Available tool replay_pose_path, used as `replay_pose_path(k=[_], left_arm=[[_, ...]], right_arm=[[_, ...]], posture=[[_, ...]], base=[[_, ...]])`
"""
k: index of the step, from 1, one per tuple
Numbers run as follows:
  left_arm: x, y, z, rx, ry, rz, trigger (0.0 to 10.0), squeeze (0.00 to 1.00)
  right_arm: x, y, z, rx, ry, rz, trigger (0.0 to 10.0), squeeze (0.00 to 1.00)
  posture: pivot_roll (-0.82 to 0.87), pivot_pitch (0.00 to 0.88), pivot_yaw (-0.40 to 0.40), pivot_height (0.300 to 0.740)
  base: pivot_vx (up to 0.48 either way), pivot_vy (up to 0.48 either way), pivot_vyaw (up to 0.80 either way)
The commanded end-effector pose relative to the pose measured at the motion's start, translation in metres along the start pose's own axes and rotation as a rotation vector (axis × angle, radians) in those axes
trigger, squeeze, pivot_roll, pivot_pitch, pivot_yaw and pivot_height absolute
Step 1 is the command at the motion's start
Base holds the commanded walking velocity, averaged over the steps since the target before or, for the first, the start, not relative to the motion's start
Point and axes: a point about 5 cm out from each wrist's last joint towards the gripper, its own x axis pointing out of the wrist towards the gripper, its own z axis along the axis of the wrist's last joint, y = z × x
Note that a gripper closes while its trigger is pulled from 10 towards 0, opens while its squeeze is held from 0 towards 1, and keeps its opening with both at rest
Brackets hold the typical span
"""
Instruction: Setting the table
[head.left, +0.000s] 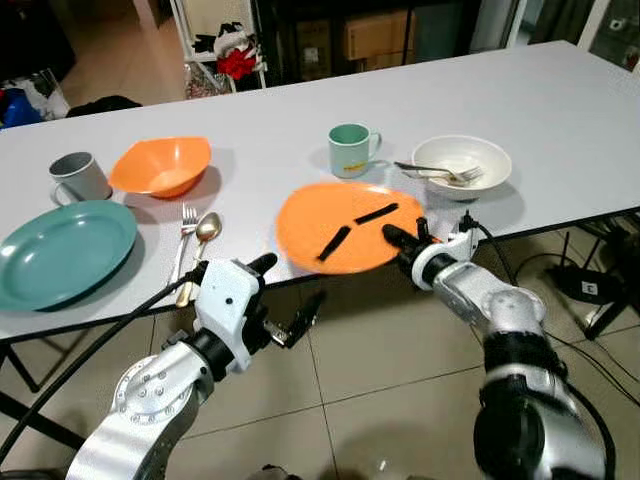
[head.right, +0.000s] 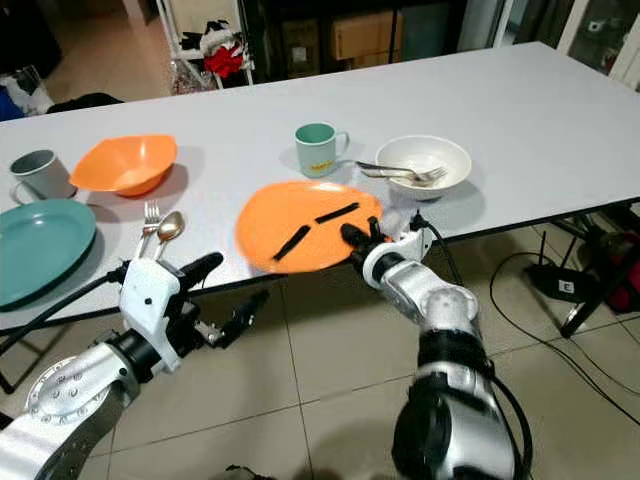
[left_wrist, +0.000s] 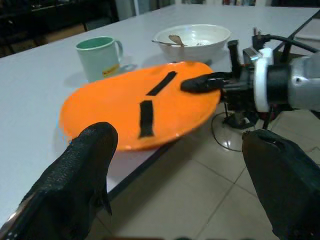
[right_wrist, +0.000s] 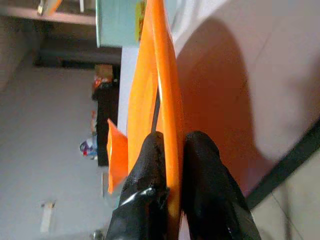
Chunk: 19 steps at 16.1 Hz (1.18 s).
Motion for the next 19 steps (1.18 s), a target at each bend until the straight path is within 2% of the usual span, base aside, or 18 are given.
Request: replay_pose_path(k=[1, 6, 11, 17, 18, 19], left_arm=[[-0.002, -0.001, 0.005, 0.015, -0.004, -0.012, 10.0, 0.59], [-0.004, -0.001, 0.005, 0.016, 0.007, -0.018, 10.0, 0.59], [-0.004, -0.002, 0.006, 0.014, 0.010, -0.020, 10.0, 0.59], [-0.007, 0.000, 0.007, 0.015, 0.016, -0.007, 10.0, 0.60], [-0.007, 0.000, 0.007, 0.016, 0.018, -0.004, 10.0, 0.60], [-0.007, 0.000, 0.008, 0.017, 0.019, -0.002, 10.0, 0.60]], right_arm=[[0.006, 0.012, 0.005, -0.020, -0.034, 0.030, 10.0, 0.00], [0.014, 0.012, 0.014, -0.049, -0.100, -0.022, 10.0, 0.00], [0.016, 0.005, 0.017, -0.069, -0.145, -0.062, 10.0, 0.00], [0.020, 0.013, 0.025, -0.080, -0.234, -0.109, 10.0, 0.00], [0.020, 0.013, 0.027, -0.074, -0.251, -0.118, 10.0, 0.06], [0.020, 0.013, 0.027, -0.071, -0.257, -0.123, 10.0, 0.25]], posture=[[-0.08, 0.000, 0.116, 0.740], [-0.07, 0.000, 0.119, 0.740], [-0.06, 0.000, 0.121, 0.740], [-0.01, 0.034, 0.136, 0.740], [-0.01, 0.034, 0.136, 0.740], [0.00, 0.041, 0.137, 0.740]], base=[[0.000, 0.000, 0.00], [0.000, 0.000, 0.00], [0.000, 0.000, 0.00], [0.000, 0.000, 0.00], [0.000, 0.000, 0.00], [0.000, 0.000, 0.00]])
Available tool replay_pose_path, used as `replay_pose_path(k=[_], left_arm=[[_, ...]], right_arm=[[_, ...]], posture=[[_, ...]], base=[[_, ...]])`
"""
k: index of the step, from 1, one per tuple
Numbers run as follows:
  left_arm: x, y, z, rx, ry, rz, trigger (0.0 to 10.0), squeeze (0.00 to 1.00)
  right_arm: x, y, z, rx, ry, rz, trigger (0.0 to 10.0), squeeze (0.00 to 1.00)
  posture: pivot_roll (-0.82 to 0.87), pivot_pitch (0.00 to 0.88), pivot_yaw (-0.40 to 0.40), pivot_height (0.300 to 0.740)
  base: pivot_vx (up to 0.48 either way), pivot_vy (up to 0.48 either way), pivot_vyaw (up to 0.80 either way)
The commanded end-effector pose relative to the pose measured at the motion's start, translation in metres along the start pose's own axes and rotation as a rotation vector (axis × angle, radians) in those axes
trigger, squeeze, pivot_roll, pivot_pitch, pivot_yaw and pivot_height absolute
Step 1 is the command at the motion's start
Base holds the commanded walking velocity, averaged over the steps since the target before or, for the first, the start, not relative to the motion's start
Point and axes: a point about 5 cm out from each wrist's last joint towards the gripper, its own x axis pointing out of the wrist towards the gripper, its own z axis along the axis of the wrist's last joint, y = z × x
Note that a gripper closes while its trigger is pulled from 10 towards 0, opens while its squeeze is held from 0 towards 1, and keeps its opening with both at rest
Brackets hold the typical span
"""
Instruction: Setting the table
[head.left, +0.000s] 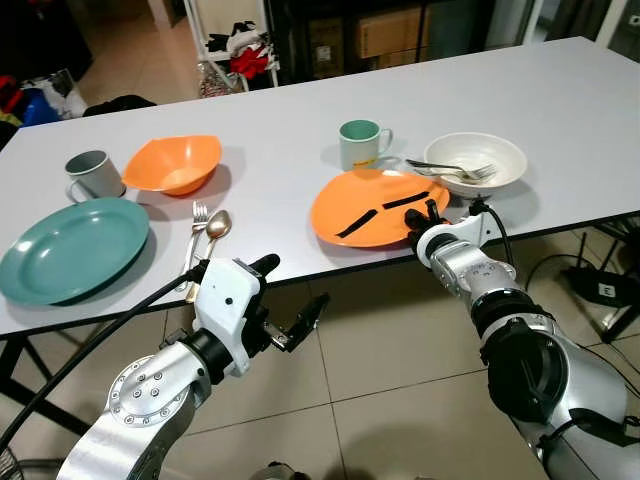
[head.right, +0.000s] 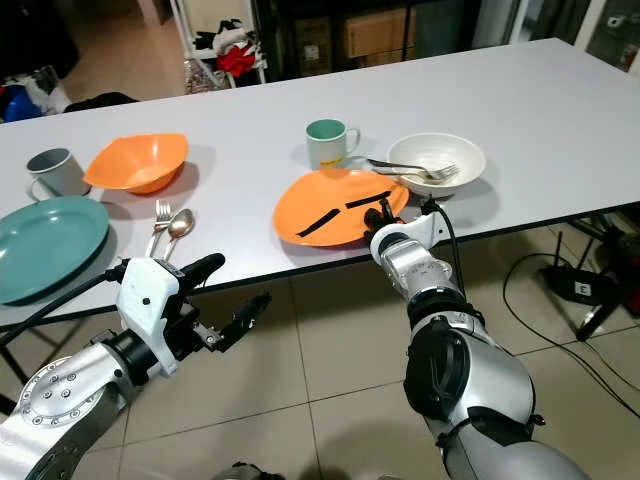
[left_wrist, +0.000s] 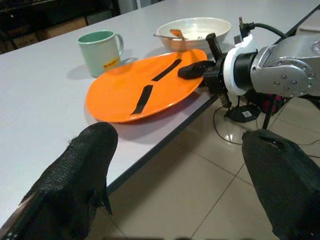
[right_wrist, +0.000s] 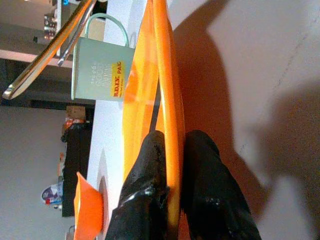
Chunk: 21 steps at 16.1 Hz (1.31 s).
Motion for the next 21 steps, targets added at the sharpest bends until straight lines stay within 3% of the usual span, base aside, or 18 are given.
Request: replay_pose_path(k=[1, 2, 15, 21], left_arm=[[-0.004, 0.002, 0.002, 0.013, 0.005, 0.020, 10.0, 0.60], [-0.004, 0.002, 0.002, 0.012, 0.007, 0.022, 10.0, 0.60], [0.007, -0.001, -0.007, -0.019, -0.019, 0.044, 10.0, 0.60], [0.011, -0.001, -0.009, -0.016, -0.024, 0.039, 10.0, 0.59]], right_arm=[[0.002, 0.008, 0.003, -0.007, -0.018, 0.000, 10.0, 0.84], [0.002, 0.008, 0.002, -0.018, -0.015, -0.001, 10.0, 1.00], [-0.013, -0.033, 0.011, -0.074, 0.004, 0.041, 10.0, 1.00], [-0.031, -0.048, 0.025, -0.109, 0.056, 0.075, 10.0, 1.00]], posture=[[0.01, 0.045, 0.137, 0.740], [0.01, 0.047, 0.135, 0.740], [-0.08, 0.000, 0.120, 0.740], [-0.09, 0.000, 0.124, 0.740]], base=[[0.000, 0.000, 0.00], [0.000, 0.000, 0.00], [0.000, 0.000, 0.00], [0.000, 0.000, 0.00]])
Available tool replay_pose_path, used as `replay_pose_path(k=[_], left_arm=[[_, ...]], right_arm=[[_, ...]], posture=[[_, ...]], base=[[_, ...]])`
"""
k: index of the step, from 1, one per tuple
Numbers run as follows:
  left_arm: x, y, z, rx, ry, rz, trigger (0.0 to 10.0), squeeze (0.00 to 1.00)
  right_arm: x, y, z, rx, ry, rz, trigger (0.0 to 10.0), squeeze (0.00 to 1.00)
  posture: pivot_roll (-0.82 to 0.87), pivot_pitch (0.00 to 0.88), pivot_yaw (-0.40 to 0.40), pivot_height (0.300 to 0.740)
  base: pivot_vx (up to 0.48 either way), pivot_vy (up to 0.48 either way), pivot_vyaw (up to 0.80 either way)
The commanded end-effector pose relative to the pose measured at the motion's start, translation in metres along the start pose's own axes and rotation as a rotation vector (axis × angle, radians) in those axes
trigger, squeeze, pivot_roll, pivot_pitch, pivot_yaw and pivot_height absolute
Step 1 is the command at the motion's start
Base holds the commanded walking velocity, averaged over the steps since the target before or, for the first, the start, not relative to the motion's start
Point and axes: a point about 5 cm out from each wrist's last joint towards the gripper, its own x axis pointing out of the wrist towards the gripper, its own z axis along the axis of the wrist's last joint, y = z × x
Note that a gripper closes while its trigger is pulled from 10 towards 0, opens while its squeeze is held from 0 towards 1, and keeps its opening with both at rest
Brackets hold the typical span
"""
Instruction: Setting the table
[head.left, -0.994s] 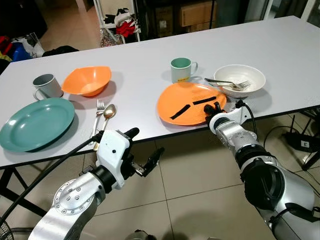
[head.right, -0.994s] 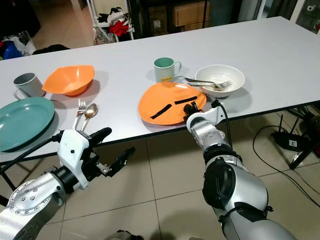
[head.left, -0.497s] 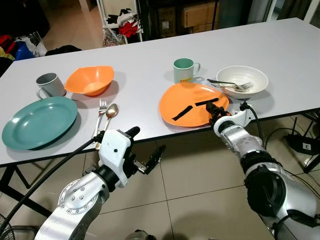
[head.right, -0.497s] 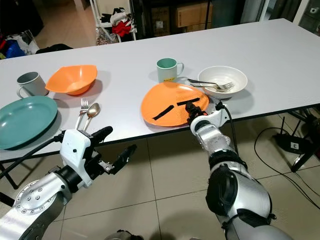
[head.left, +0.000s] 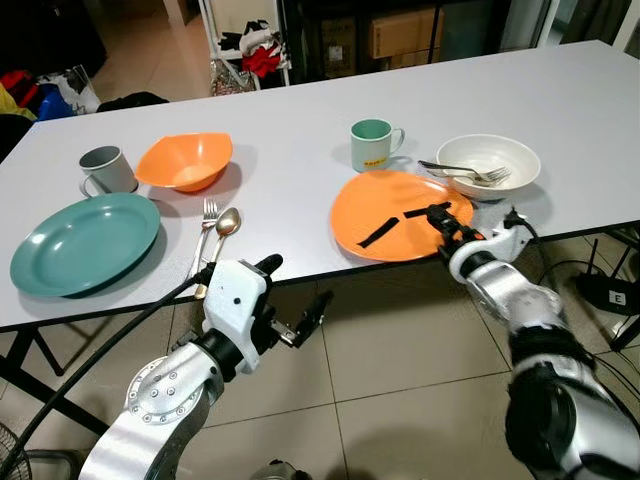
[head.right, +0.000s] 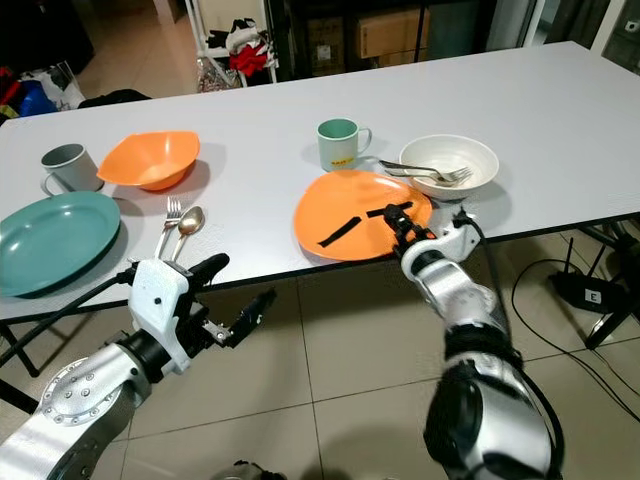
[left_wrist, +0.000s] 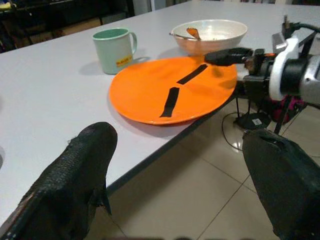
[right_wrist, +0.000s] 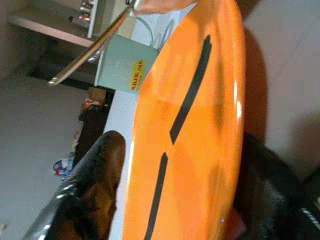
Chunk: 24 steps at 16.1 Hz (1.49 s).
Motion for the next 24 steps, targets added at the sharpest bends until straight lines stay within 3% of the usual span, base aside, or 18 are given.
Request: replay_pose_path(k=[1, 5, 11, 14, 17, 18, 19, 24], left_arm=[[0.001, 0.002, 0.001, 0.014, -0.008, 0.003, 10.0, 0.59], [0.001, 0.003, 0.000, 0.021, -0.004, 0.001, 10.0, 0.59], [0.006, 0.009, 0.002, 0.040, -0.006, -0.010, 10.0, 0.59], [0.002, 0.009, 0.002, 0.037, -0.007, 0.005, 10.0, 0.59], [0.002, 0.004, -0.001, 0.027, 0.003, -0.002, 10.0, 0.59], [0.004, 0.003, -0.001, 0.023, 0.000, -0.007, 10.0, 0.59], [0.005, 0.003, 0.000, 0.021, -0.003, -0.009, 10.0, 0.59], [0.006, 0.006, 0.000, 0.025, -0.004, -0.006, 10.0, 0.58]], right_arm=[[-0.008, -0.013, -0.007, -0.006, 0.055, -0.048, 10.0, 1.00], [-0.013, -0.008, -0.014, -0.105, 0.126, -0.045, 10.0, 1.00], [0.026, 0.042, -0.028, -0.102, 0.091, -0.045, 10.0, 1.00], [0.025, 0.041, -0.028, -0.154, 0.119, -0.064, 10.0, 1.00], [0.019, 0.034, -0.028, -0.309, 0.180, -0.061, 10.0, 1.00], [0.013, 0.024, -0.024, -0.507, 0.227, -0.104, 10.0, 1.00], [0.009, 0.020, -0.021, -0.585, 0.240, -0.133, 10.0, 1.00], [0.004, 0.017, -0.011, -0.759, 0.251, -0.192, 10.0, 1.00]], posture=[[-0.09, 0.000, 0.124, 0.740], [-0.09, 0.000, 0.133, 0.740], [-0.08, 0.000, 0.137, 0.740], [-0.07, 0.000, 0.125, 0.740], [-0.08, 0.000, 0.128, 0.740], [-0.09, 0.000, 0.130, 0.740], [-0.09, 0.000, 0.131, 0.740], [-0.09, 0.000, 0.134, 0.740]], base=[[0.000, 0.000, 0.00], [0.000, 0.000, 0.00], [0.000, 0.000, 0.00], [0.000, 0.000, 0.00], [0.000, 0.000, 0.00], [0.000, 0.000, 0.00], [0.000, 0.000, 0.00], [0.000, 0.000, 0.00]])
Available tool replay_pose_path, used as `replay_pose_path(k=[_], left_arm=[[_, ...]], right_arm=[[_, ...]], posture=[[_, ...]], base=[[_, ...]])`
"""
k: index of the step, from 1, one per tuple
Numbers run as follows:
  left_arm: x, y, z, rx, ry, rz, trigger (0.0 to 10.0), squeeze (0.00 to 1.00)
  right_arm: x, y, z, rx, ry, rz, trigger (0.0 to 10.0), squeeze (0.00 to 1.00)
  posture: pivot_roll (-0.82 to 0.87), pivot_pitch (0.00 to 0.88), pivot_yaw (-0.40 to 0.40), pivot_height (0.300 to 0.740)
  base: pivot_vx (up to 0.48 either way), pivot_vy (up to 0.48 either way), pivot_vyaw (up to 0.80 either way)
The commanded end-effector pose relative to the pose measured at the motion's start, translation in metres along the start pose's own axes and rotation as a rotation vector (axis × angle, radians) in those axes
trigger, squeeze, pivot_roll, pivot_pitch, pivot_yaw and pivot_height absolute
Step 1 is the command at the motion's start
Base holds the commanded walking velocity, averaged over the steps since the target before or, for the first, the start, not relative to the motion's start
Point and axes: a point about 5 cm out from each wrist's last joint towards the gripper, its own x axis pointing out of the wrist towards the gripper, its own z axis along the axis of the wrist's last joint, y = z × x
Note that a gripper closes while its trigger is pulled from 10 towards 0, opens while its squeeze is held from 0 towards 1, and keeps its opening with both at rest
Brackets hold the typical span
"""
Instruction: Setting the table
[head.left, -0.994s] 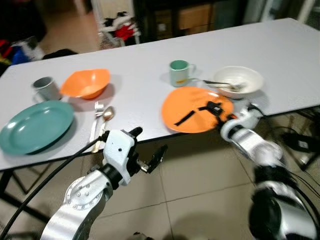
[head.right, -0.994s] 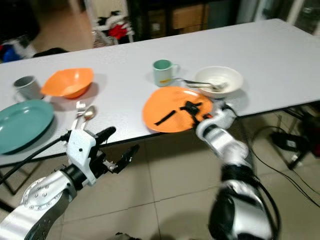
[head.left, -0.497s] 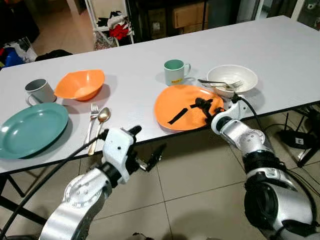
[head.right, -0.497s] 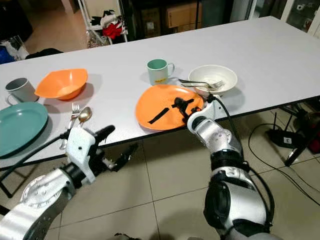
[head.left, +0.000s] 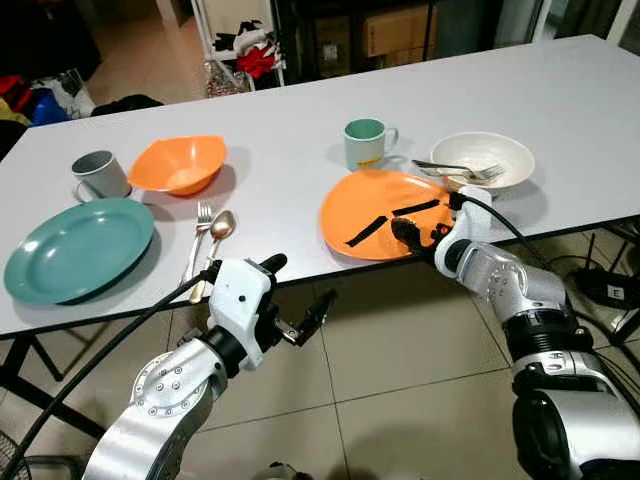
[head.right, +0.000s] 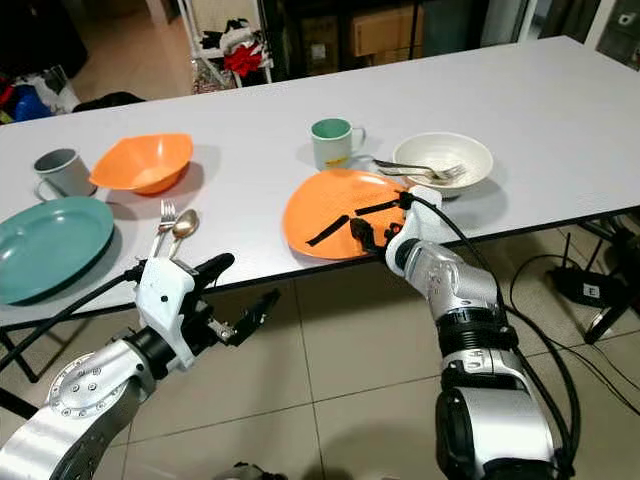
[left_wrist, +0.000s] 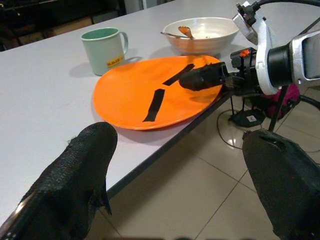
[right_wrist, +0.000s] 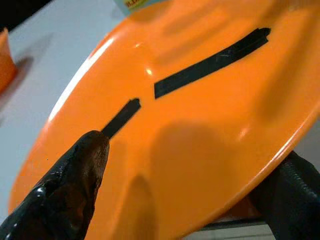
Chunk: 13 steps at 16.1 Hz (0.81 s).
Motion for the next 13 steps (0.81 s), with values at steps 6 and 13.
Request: replay_pose_path(k=[6, 13], left_arm=[[-0.001, 0.008, 0.003, 0.028, -0.003, 0.027, 10.0, 0.58], [-0.003, 0.009, 0.002, 0.033, -0.001, 0.036, 10.0, 0.58]], right_arm=[[-0.012, -0.015, 0.007, -0.327, 0.051, -0.118, 10.0, 0.29], [-0.033, -0.021, 0.017, -0.398, 0.024, -0.135, 10.0, 0.00]], posture=[[-0.08, 0.000, 0.132, 0.740], [-0.08, 0.000, 0.123, 0.740]], base=[[0.000, 0.000, 0.00], [0.000, 0.000, 0.00]])
